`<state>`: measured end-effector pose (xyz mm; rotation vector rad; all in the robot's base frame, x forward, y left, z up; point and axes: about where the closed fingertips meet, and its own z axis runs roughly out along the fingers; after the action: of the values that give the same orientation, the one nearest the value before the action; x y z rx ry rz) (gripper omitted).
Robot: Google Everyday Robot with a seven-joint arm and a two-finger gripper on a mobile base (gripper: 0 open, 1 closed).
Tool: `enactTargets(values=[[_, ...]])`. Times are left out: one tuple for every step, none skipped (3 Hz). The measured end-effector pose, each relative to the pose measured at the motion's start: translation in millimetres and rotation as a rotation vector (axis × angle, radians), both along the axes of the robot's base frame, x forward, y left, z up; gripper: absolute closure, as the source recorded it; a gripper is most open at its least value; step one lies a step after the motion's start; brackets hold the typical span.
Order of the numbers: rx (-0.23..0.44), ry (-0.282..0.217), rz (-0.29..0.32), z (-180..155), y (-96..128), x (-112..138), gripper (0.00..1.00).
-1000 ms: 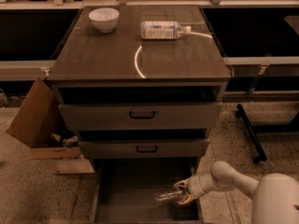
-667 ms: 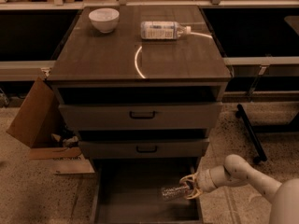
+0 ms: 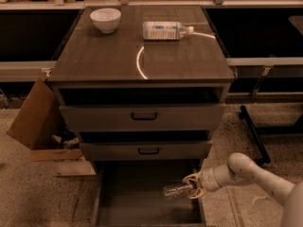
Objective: Pick water bottle from bottom drawer and place on counter
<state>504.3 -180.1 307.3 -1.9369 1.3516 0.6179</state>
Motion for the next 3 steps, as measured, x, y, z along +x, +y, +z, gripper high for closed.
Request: enactTargets(values=[[-0.076,-0.068,-0.009,68,-6,-3,1.00],[-0.136,-0.165,-0.048,155,-18,10,1.00],[-0.179,-0.268,-0.053,241,-33,30,1.00]])
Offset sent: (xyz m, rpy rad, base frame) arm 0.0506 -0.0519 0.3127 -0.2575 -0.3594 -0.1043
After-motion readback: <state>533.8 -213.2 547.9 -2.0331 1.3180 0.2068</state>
